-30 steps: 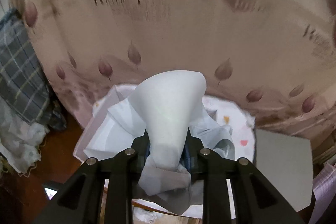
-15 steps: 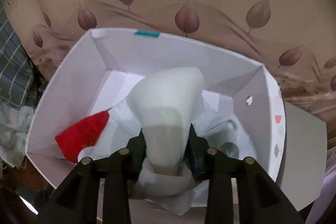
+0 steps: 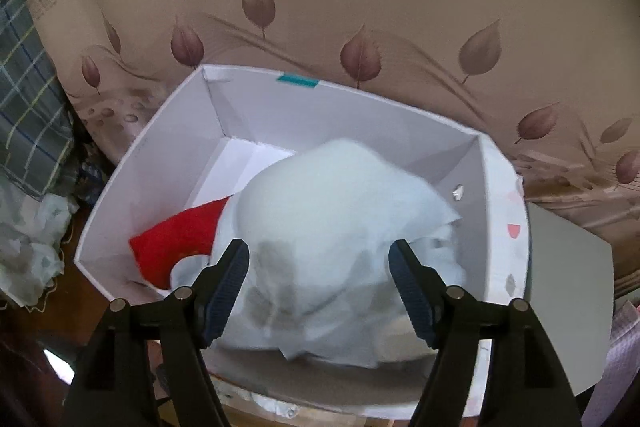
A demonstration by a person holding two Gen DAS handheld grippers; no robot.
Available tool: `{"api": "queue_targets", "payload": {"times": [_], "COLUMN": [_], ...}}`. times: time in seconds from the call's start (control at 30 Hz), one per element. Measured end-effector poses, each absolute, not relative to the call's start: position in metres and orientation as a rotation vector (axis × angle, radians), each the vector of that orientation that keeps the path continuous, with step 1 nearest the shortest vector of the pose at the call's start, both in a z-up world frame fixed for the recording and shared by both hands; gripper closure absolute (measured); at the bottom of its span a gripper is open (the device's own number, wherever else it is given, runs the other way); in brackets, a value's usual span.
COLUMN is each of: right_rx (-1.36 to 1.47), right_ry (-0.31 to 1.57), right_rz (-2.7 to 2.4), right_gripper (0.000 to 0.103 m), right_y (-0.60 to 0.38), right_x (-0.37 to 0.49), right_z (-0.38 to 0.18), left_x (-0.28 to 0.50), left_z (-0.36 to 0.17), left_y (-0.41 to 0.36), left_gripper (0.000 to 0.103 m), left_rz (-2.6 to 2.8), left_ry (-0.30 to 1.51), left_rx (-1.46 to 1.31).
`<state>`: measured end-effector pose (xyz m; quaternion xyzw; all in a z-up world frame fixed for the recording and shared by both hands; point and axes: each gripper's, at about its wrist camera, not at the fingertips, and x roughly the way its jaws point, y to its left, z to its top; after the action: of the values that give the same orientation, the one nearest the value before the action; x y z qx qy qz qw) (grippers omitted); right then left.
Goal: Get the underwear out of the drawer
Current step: 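Carry the white cloth with the right gripper into the shoebox and release it, then lower the right gripper into the drawer and grasp the white rolled item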
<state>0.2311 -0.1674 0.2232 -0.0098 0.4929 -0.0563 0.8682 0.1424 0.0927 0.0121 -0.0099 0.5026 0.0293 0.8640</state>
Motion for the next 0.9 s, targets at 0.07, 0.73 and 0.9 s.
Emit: {"api": "queue_targets", "payload": {"times": [0.07, 0.73, 0.9], "right_rx": [-0.016, -0.032, -0.091], "right_ry": [1.017, 1.207, 1.298], "right_rz": [-0.111, 0.067, 0.121], "right_gripper": [0.033, 0.033, 0.033], "right_y": [-0.168, -0.165, -0.150], "right_x": [0.220, 0.063, 0.061], "right_z": [0.235, 0.134, 0.068], "left_x": [0.142, 0.140, 0.142], "left_z": [0.011, 0.005, 0.005], "left_y": [0.091, 0.088, 0.099], "left_gripper": [0.040, 0.040, 0.040], "left_rz": [0.062, 0.024, 0.036], "left_ry": [1.058, 1.089, 1.105], "left_rx": [-0.016, 0.014, -0.037]}}
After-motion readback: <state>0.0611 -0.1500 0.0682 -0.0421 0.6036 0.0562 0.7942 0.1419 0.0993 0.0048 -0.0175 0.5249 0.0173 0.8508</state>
